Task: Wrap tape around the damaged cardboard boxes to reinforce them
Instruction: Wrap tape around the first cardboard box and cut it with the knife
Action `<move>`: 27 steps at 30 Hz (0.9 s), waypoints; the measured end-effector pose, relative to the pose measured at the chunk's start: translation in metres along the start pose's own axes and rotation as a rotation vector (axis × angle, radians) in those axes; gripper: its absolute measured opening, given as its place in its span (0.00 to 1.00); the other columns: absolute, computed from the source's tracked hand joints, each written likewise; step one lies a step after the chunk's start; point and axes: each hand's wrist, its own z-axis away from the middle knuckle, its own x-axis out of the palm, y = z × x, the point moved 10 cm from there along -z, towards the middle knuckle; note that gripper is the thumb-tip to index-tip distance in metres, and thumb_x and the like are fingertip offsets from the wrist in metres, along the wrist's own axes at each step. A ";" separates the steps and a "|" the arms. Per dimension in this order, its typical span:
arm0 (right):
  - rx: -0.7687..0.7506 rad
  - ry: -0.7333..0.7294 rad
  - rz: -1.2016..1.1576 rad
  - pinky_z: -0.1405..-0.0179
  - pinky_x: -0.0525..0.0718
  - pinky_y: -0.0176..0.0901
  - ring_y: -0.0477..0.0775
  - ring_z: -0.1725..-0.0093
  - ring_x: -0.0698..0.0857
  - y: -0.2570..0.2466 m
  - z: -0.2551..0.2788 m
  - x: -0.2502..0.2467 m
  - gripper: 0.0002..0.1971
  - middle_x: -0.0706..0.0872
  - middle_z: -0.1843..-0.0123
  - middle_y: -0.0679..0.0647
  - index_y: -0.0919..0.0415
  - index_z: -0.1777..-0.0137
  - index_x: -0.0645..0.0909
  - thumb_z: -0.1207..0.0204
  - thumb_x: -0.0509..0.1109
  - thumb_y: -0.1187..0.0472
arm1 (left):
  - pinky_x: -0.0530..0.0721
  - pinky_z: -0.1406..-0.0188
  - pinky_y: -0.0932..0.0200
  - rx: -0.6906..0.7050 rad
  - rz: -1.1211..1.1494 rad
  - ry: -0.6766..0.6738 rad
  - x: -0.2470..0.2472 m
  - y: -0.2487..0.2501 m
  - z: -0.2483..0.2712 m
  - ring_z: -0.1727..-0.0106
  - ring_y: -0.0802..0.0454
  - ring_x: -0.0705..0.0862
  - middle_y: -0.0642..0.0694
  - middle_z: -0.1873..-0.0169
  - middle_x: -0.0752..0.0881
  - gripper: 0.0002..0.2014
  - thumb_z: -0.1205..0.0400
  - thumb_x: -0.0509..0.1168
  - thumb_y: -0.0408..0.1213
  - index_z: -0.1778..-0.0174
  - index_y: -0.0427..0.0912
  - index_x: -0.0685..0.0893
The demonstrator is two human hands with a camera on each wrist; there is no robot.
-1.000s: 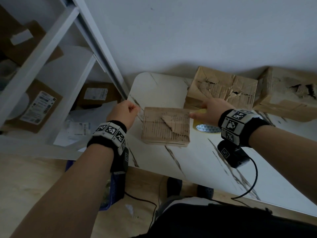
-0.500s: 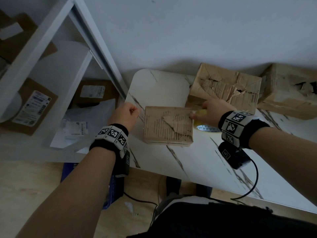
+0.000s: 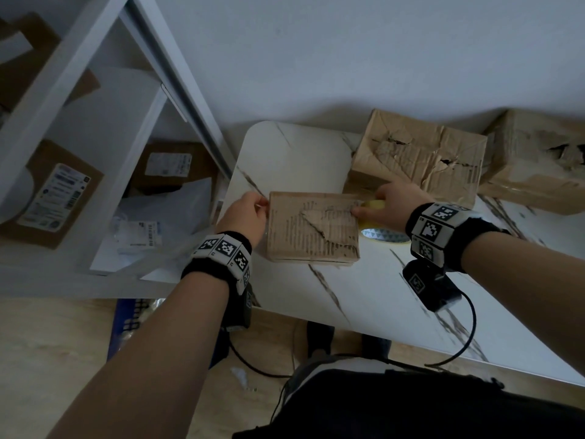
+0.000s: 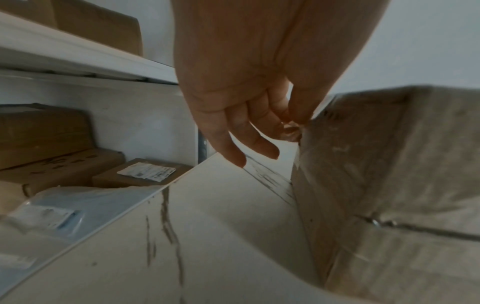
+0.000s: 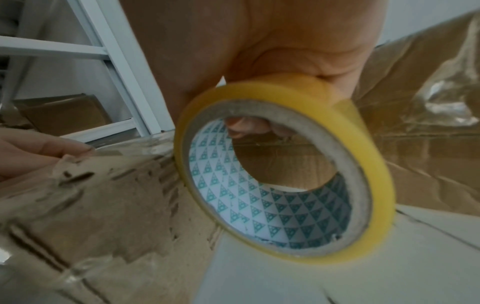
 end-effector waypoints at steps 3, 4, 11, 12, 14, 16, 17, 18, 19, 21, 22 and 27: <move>0.017 -0.005 -0.019 0.56 0.78 0.44 0.58 0.45 0.83 0.001 0.000 0.002 0.34 0.84 0.47 0.57 0.61 0.37 0.79 0.27 0.63 0.32 | 0.74 0.46 0.52 -0.021 -0.047 -0.021 0.003 0.004 0.001 0.37 0.43 0.79 0.44 0.37 0.81 0.14 0.13 0.54 0.40 0.32 0.44 0.73; 0.022 -0.008 -0.023 0.56 0.77 0.44 0.58 0.45 0.83 0.002 -0.001 0.003 0.33 0.83 0.50 0.56 0.62 0.37 0.79 0.27 0.63 0.32 | 0.75 0.42 0.50 -0.027 -0.042 -0.035 0.004 0.003 0.000 0.36 0.43 0.79 0.43 0.35 0.80 0.16 0.13 0.55 0.41 0.30 0.44 0.72; 0.031 0.000 -0.071 0.57 0.75 0.43 0.59 0.45 0.83 0.006 -0.002 0.006 0.33 0.82 0.52 0.55 0.62 0.38 0.80 0.28 0.64 0.33 | 0.75 0.33 0.46 -0.047 -0.026 0.112 -0.021 0.000 0.003 0.31 0.39 0.76 0.38 0.31 0.76 0.18 0.13 0.55 0.40 0.27 0.42 0.73; 0.029 -0.003 -0.072 0.56 0.76 0.43 0.59 0.44 0.82 0.005 -0.002 0.007 0.33 0.84 0.49 0.56 0.61 0.37 0.80 0.28 0.64 0.33 | 0.75 0.34 0.47 -0.005 -0.029 0.122 -0.022 0.010 0.007 0.32 0.39 0.76 0.38 0.33 0.78 0.18 0.12 0.52 0.40 0.29 0.41 0.75; 0.028 -0.005 -0.073 0.55 0.76 0.43 0.59 0.42 0.82 0.005 -0.001 0.006 0.34 0.84 0.42 0.57 0.61 0.34 0.79 0.28 0.64 0.32 | 0.76 0.37 0.48 0.039 -0.032 0.074 -0.012 0.029 0.016 0.35 0.38 0.78 0.36 0.36 0.80 0.18 0.12 0.49 0.41 0.32 0.37 0.76; 0.029 -0.001 -0.070 0.55 0.75 0.43 0.59 0.41 0.82 0.005 0.000 0.005 0.34 0.84 0.41 0.58 0.61 0.33 0.78 0.27 0.64 0.32 | 0.76 0.38 0.47 0.027 -0.062 0.011 0.003 0.039 0.022 0.36 0.37 0.78 0.35 0.36 0.80 0.19 0.12 0.49 0.42 0.31 0.35 0.73; 0.029 -0.004 -0.065 0.56 0.75 0.43 0.58 0.43 0.82 0.004 0.001 0.005 0.34 0.84 0.42 0.57 0.61 0.34 0.78 0.27 0.63 0.32 | 0.75 0.38 0.47 0.010 -0.076 -0.007 0.008 0.039 0.022 0.35 0.37 0.78 0.34 0.35 0.79 0.19 0.12 0.49 0.42 0.29 0.35 0.70; 0.026 -0.009 -0.064 0.57 0.75 0.43 0.58 0.44 0.82 0.004 0.001 0.006 0.34 0.84 0.44 0.57 0.61 0.35 0.79 0.27 0.63 0.33 | 0.75 0.38 0.47 0.000 -0.079 -0.019 0.011 0.039 0.022 0.34 0.37 0.77 0.34 0.33 0.77 0.21 0.12 0.50 0.42 0.26 0.35 0.66; 0.022 -0.016 -0.063 0.57 0.75 0.43 0.58 0.46 0.82 0.003 0.002 0.008 0.34 0.84 0.45 0.57 0.62 0.35 0.79 0.26 0.63 0.33 | 0.74 0.35 0.47 -0.001 -0.071 -0.032 0.014 0.038 0.021 0.31 0.37 0.75 0.33 0.30 0.74 0.23 0.12 0.50 0.42 0.22 0.35 0.61; 0.016 -0.030 -0.061 0.59 0.73 0.43 0.58 0.49 0.81 0.003 0.003 0.011 0.33 0.84 0.47 0.58 0.63 0.36 0.79 0.25 0.62 0.33 | 0.66 0.26 0.47 0.026 -0.083 -0.028 0.017 0.039 0.025 0.23 0.38 0.66 0.33 0.21 0.62 0.30 0.12 0.51 0.45 0.17 0.37 0.50; 0.016 -0.038 -0.064 0.59 0.72 0.43 0.58 0.48 0.81 0.003 0.004 0.013 0.33 0.84 0.46 0.59 0.63 0.36 0.79 0.25 0.61 0.34 | 0.58 0.22 0.47 0.056 -0.144 0.005 0.016 0.043 0.029 0.19 0.38 0.57 0.34 0.18 0.52 0.33 0.13 0.51 0.48 0.17 0.38 0.45; 0.019 -0.054 -0.097 0.57 0.73 0.43 0.59 0.46 0.81 0.007 0.010 0.022 0.34 0.84 0.41 0.60 0.62 0.35 0.78 0.25 0.61 0.33 | 0.35 0.20 0.46 0.208 -0.512 -0.039 0.056 0.063 0.044 0.18 0.42 0.33 0.38 0.19 0.32 0.43 0.19 0.41 0.66 0.18 0.40 0.34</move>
